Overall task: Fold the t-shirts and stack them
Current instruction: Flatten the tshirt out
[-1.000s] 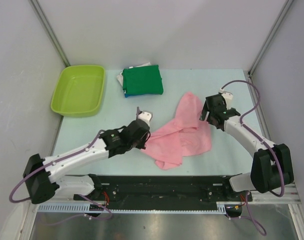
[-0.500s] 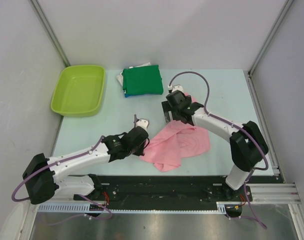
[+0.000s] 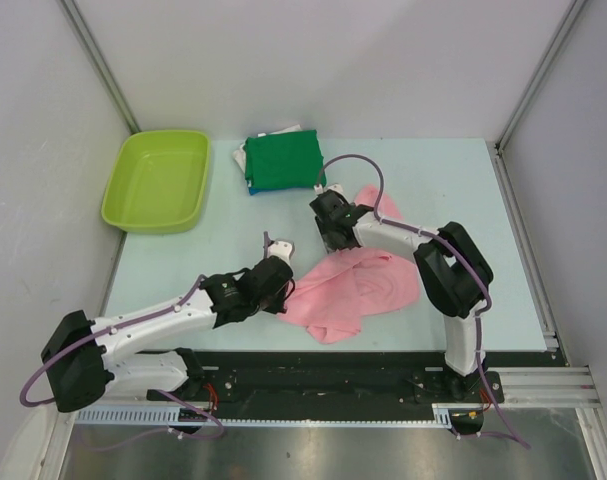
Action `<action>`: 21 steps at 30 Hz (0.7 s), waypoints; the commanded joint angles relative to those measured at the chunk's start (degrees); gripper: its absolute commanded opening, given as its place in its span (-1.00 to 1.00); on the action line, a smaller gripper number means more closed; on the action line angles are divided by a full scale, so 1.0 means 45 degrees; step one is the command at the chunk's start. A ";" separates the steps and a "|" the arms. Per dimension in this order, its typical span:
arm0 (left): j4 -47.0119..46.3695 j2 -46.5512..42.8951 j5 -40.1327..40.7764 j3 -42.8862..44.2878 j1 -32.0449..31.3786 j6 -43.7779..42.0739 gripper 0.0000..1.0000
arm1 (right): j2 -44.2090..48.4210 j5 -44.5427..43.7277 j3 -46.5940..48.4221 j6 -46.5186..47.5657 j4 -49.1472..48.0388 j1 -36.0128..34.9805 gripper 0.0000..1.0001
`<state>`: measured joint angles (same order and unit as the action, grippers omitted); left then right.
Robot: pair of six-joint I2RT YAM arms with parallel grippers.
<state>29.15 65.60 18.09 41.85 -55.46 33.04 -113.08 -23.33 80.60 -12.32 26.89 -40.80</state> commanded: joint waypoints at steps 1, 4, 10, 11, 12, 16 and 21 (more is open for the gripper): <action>-0.0266 -0.0321 0.0395 -0.0100 -0.0019 0.0217 -0.99 | 0.0206 -0.0712 0.0488 -0.0173 0.0273 -0.0036 0.18; -0.0363 -0.0262 0.0317 -0.0119 0.0001 0.0217 -0.99 | 0.0187 -0.0985 0.0488 -0.0251 0.0429 -0.0016 0.05; -0.0383 -0.0301 0.0239 -0.0197 0.0000 0.0236 -0.99 | 0.0284 -0.1709 0.0468 -0.0349 0.0625 -0.0036 -0.04; -0.0403 -0.0321 0.0219 -0.0217 0.0001 0.0217 -0.99 | 0.0304 -0.1748 0.0468 -0.0310 0.0625 -0.0036 -0.10; -0.0364 -0.0379 0.0238 -0.0217 -0.0019 0.0217 -0.99 | 0.0285 -0.1768 0.0488 -0.0329 0.0625 -0.0016 -0.15; -0.0325 -0.0438 0.0239 -0.0197 -0.0019 0.0217 -1.00 | 0.0265 -0.1885 0.0468 -0.0446 0.0664 -0.0016 -0.66; -0.0286 -0.0379 0.0141 -0.0119 0.0000 0.0237 -0.99 | 0.0421 -0.2567 0.0488 -0.0603 0.0742 -0.0075 -1.00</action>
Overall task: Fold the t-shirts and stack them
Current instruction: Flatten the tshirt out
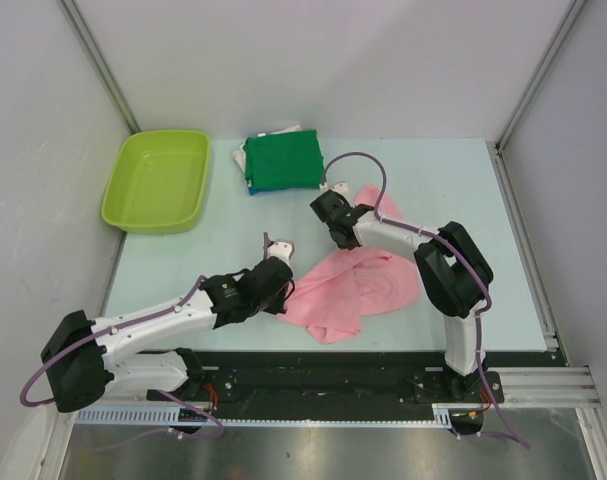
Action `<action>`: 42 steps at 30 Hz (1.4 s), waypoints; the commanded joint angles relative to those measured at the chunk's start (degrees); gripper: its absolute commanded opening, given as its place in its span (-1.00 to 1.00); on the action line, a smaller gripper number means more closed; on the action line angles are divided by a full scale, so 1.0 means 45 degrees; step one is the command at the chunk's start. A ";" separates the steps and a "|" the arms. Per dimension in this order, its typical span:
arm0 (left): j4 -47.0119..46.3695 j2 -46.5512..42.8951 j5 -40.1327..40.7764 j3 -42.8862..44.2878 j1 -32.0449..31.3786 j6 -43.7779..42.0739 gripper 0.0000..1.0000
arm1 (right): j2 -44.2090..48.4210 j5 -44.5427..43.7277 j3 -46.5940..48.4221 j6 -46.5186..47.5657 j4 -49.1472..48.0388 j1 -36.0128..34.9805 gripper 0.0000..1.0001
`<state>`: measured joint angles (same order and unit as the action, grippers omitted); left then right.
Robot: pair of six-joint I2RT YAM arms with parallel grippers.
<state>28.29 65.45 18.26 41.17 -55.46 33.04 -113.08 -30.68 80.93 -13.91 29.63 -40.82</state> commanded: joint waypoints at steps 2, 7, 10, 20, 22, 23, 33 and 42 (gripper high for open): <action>-0.0057 -0.0404 0.0218 0.0148 -0.0019 0.0217 -0.99 | 0.0674 -0.1325 0.0415 -0.0326 0.0193 -0.0090 -1.00; 0.0761 -0.0793 0.0960 0.1376 -0.0019 -0.0114 -0.99 | 0.2409 -0.1836 0.0473 -0.0132 -0.0021 -0.0051 -1.00; 0.1484 -0.1145 0.1292 0.2918 0.0098 -0.0738 -0.99 | 0.4264 -0.1971 0.0842 -0.0015 -0.0060 -0.0012 -1.00; 0.1488 -0.3507 0.1313 0.7877 0.0176 -0.3859 -0.96 | 1.0028 -0.3102 0.2776 0.1351 -0.0783 -0.0440 -1.00; 0.1641 -0.3821 0.1235 0.8737 0.0176 -0.4370 -0.96 | 1.0671 -0.3203 0.3538 0.1722 -0.0841 -0.0772 -1.00; 0.1816 -0.3861 0.1100 0.9632 0.0176 -0.4798 -0.98 | 1.0888 -0.3067 0.3695 0.1879 -0.1132 -0.0966 -1.00; 0.1310 -0.5286 -0.2316 1.3232 0.0176 -0.6540 -0.99 | 1.3447 -0.1430 0.4633 0.3932 -0.3439 -0.4465 -1.00; 0.0138 -0.6634 -0.3921 1.3293 0.0176 -0.6384 -0.97 | 1.3742 0.2830 0.6018 0.2605 -0.3342 -0.3103 -1.00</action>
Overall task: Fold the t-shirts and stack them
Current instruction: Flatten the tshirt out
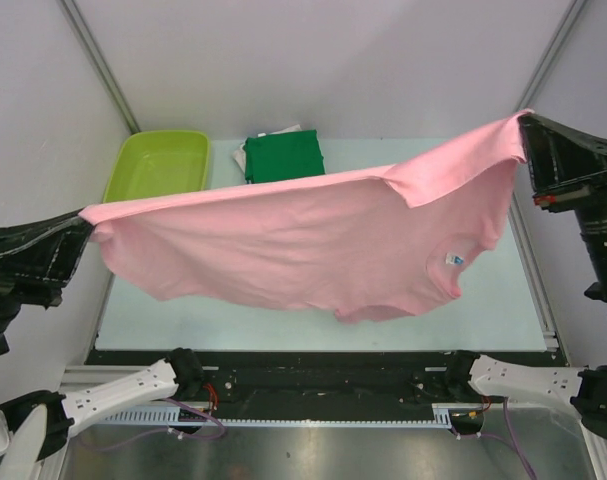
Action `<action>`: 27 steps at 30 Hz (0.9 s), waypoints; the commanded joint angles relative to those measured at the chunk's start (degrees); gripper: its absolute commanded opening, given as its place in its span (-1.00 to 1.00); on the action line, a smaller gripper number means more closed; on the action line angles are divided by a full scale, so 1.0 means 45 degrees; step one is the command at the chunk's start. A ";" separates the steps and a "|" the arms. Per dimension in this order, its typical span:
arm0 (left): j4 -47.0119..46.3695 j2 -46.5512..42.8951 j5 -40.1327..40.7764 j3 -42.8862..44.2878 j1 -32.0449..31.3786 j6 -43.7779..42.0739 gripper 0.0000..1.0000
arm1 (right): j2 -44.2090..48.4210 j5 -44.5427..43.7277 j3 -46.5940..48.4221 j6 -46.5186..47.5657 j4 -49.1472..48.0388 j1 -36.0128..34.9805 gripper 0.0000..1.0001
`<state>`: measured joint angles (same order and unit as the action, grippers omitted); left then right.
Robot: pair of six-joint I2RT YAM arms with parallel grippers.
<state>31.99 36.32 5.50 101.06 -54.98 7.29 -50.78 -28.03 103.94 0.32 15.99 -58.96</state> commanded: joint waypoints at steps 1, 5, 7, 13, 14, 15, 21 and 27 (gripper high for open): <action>-0.0644 -0.0160 -0.1027 0.0023 0.0070 -0.0643 -0.97 | -0.0140 0.2516 0.1022 -0.1003 -0.0156 0.1263 -1.00; -0.0080 0.0502 0.0141 -0.0209 0.0070 -0.0760 -0.96 | -0.0472 0.3184 0.1511 -0.2022 0.0625 0.3313 -1.00; 0.0059 0.0989 0.0728 -0.0657 0.0070 -0.0528 -0.97 | -0.0648 0.2891 0.1241 -0.2392 0.1170 0.3939 -1.00; -0.1851 0.0876 0.2623 -0.5710 0.0070 0.1070 -0.99 | 0.0035 0.0960 -0.2448 -0.2727 0.0452 0.4000 -1.00; -0.2396 0.0740 0.2955 -0.7130 0.0070 0.1249 -0.99 | -0.0061 0.0318 -0.3555 -0.2843 0.0451 0.4039 -1.00; -0.2595 0.0719 0.3577 -0.7821 0.0089 0.1503 -0.99 | -0.0140 0.0079 -0.4050 -0.3037 0.0470 0.4078 -1.00; -0.4273 0.1205 0.3469 -1.2120 0.1707 0.3456 -0.99 | -0.1250 0.0505 -0.7742 -0.5378 0.0374 0.6380 -1.00; -0.5760 0.2826 0.1768 -1.3629 0.5006 0.4922 -0.99 | -0.2969 0.0546 -0.8976 -0.6300 -0.0759 0.8780 -1.00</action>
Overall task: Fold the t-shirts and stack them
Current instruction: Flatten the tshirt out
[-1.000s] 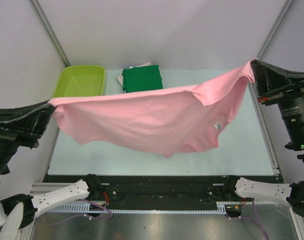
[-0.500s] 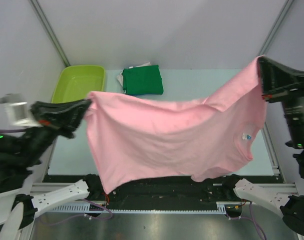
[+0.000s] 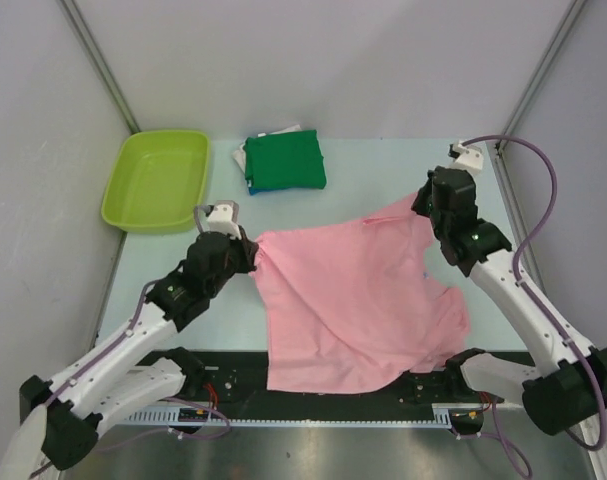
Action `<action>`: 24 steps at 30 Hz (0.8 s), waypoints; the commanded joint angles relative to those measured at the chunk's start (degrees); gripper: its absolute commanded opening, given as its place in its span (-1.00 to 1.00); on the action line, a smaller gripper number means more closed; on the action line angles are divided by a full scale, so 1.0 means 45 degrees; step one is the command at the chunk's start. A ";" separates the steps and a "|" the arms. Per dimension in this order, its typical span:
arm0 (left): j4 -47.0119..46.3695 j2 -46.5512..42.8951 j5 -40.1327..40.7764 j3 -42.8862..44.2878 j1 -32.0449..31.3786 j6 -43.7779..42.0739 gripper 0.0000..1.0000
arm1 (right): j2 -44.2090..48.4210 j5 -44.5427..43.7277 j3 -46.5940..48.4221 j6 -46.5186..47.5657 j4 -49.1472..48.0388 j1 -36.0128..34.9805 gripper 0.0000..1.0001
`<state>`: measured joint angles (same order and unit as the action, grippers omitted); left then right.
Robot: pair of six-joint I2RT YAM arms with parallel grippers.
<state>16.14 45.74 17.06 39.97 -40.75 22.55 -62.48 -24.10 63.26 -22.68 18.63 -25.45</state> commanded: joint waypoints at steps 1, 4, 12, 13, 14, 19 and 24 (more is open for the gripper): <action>-0.2336 0.1412 -0.1073 0.0024 0.2294 0.1804 -0.99 | -0.0877 -0.0348 0.0062 -0.1365 -0.1541 0.1572 -1.00; -0.2513 0.2626 -0.2247 0.0629 0.3722 0.1962 -0.99 | -0.1873 -0.0405 0.0062 -0.1543 -0.2203 0.2333 -1.00; -0.3764 0.6902 -0.2191 0.2698 0.4349 0.1261 -1.00 | -0.4902 -0.0132 0.0432 -0.1914 -0.4642 0.3234 -1.00; -0.3705 0.7197 -0.2267 0.3010 0.4388 0.1163 -0.99 | -0.5176 -0.0230 0.0549 -0.1875 -0.4803 0.3273 -1.00; -0.3762 0.7490 -0.2384 0.3593 0.4465 0.1065 -0.99 | -0.5681 -0.0212 0.0686 -0.1855 -0.4940 0.3312 -1.00; -0.3042 0.9736 -0.2269 0.5647 0.4583 0.0226 -0.99 | -0.6778 -0.0211 0.1252 -0.1934 -0.5625 0.3488 -1.00; -0.2845 1.1045 -0.2190 0.7250 0.4837 -0.0321 -0.99 | -0.7637 -0.0542 0.1994 -0.1777 -0.6073 0.3527 -1.00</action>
<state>3.81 92.68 6.83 67.16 -20.18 24.73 -95.13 -24.21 67.42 -30.41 -2.39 -10.02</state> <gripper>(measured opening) 0.007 0.009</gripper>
